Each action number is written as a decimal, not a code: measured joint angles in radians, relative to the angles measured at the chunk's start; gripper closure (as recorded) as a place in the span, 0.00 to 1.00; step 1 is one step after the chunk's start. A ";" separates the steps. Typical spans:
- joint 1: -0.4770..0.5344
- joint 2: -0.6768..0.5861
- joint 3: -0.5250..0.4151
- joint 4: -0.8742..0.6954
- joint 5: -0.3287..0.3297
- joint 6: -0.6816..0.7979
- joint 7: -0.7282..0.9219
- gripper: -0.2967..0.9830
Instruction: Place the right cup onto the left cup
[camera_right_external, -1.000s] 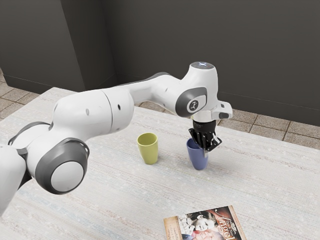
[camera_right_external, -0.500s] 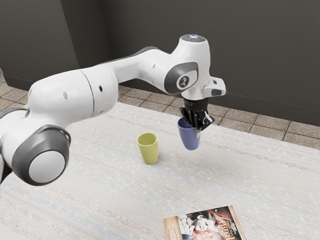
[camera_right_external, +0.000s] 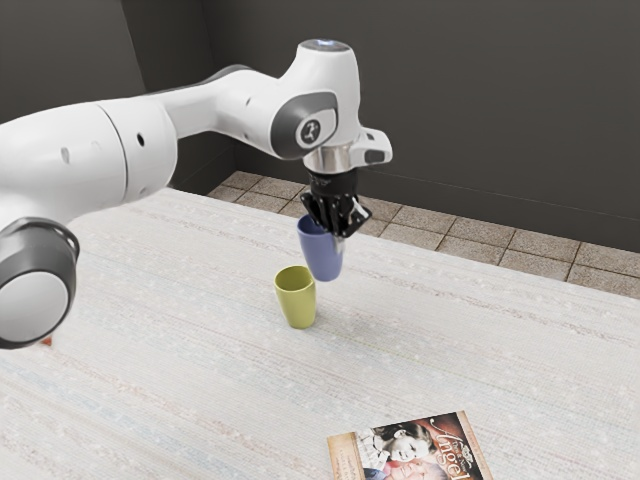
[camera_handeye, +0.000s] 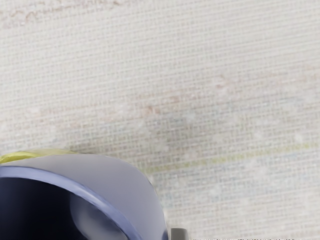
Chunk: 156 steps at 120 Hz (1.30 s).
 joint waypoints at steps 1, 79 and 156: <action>0.000 -0.002 0.002 -0.002 0.000 0.000 0.000 0.85; 0.080 0.012 0.024 -0.023 0.006 0.006 0.008 0.85; 0.095 0.059 0.012 -0.033 -0.011 0.039 0.011 0.80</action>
